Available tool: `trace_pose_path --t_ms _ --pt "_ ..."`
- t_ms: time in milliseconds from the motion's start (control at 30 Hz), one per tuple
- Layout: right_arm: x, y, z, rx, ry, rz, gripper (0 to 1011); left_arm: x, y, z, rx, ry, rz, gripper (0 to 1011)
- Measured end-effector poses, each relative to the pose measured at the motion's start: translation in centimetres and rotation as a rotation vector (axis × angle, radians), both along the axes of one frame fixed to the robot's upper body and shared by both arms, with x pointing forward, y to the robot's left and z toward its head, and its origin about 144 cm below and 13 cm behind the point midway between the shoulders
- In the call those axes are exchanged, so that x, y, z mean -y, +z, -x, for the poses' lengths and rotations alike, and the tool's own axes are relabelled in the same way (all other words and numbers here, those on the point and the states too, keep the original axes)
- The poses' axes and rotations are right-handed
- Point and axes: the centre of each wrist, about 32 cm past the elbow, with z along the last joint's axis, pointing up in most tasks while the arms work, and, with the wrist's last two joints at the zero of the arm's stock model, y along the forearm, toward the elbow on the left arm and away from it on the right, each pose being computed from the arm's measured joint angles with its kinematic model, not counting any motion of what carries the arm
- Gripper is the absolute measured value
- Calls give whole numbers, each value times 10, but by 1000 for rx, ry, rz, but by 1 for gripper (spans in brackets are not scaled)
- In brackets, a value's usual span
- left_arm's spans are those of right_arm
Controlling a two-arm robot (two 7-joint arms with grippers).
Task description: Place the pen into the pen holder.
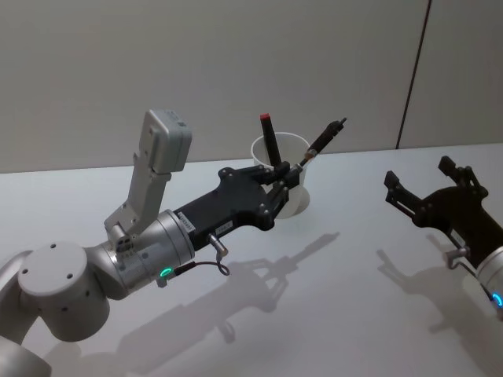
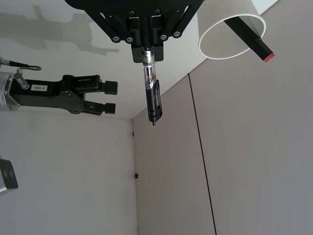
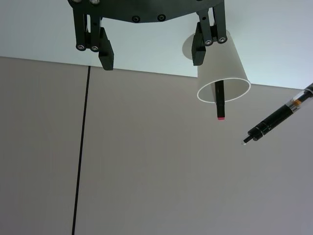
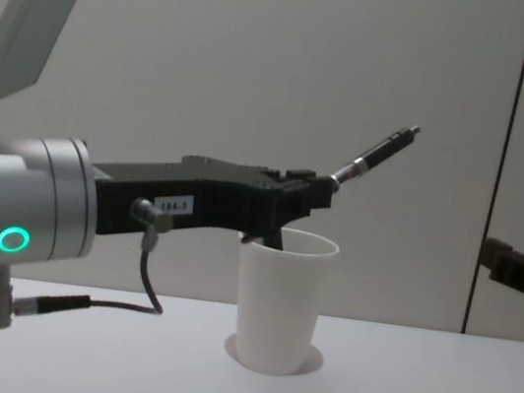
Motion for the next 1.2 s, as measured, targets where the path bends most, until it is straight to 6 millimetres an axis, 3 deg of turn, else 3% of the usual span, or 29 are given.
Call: trace_pose_path --t_ms 700,1200 --pt "15 10 25 -103 71 -202 1001 2 0 -1 1 -4 -1 129" --pt "5 19 35 -178 154 -340 1001 2 1 -1 2 -4 -1 129"
